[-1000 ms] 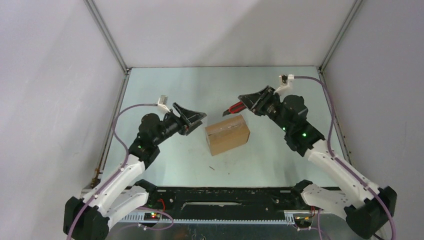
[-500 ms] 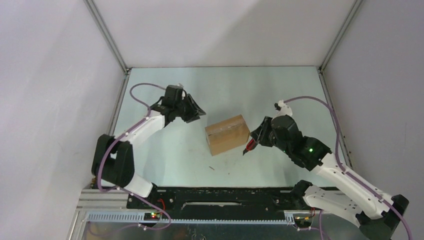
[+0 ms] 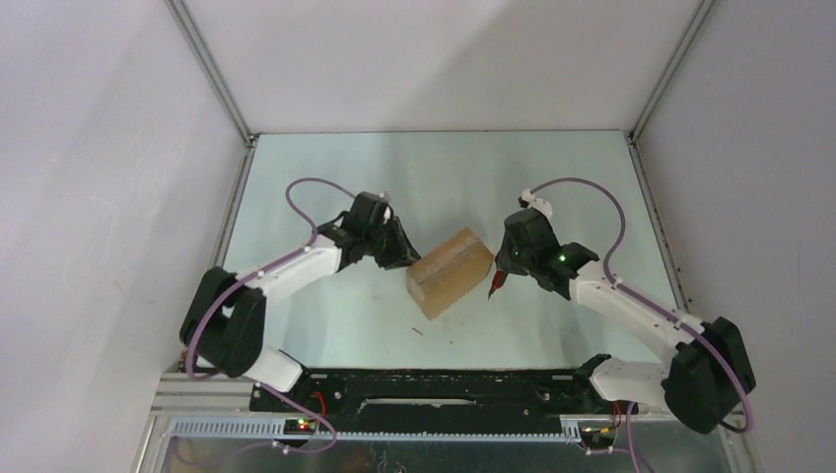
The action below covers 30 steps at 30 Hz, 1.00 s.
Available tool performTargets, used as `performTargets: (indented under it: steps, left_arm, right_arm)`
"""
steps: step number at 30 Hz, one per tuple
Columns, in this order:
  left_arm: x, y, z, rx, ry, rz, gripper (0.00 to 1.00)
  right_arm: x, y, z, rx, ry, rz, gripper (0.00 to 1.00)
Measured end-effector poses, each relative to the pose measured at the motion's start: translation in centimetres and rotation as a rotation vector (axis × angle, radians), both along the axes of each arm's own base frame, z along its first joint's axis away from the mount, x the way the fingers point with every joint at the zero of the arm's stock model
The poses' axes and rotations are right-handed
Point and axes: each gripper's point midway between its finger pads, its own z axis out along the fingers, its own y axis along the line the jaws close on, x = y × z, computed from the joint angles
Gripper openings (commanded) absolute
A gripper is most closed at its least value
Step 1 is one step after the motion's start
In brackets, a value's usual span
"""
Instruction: Unpack the express box
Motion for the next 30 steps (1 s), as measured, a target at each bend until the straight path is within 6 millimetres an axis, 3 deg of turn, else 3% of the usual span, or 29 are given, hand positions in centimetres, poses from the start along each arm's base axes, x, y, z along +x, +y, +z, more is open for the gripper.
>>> performTargets:
  steps: [5, 10, 18, 24, 30]
  left_arm:
    - [-4.4, -0.2, -0.2, -0.026, 0.013, -0.036, 0.3]
    - [-6.3, -0.9, 0.4, -0.101, 0.004, -0.049, 0.35]
    - [-5.9, -2.4, 2.5, -0.217, -0.047, -0.063, 0.4]
    - [-5.3, -3.8, 4.2, -0.307, -0.072, -0.077, 0.41]
    - [-5.4, -4.7, 5.2, -0.362, -0.059, -0.068, 0.48]
  right_arm:
    - [2.6, 0.8, 0.2, -0.046, -0.034, 0.037, 0.0]
    - [4.9, 2.2, 1.9, -0.048, -0.093, 0.078, 0.0]
    - [6.6, 3.3, 4.7, -0.065, -0.176, 0.145, 0.0]
    - [8.1, 5.2, 6.9, -0.057, -0.23, 0.211, 0.0]
    - [9.2, 7.3, 7.1, -0.102, -0.263, 0.286, 0.0]
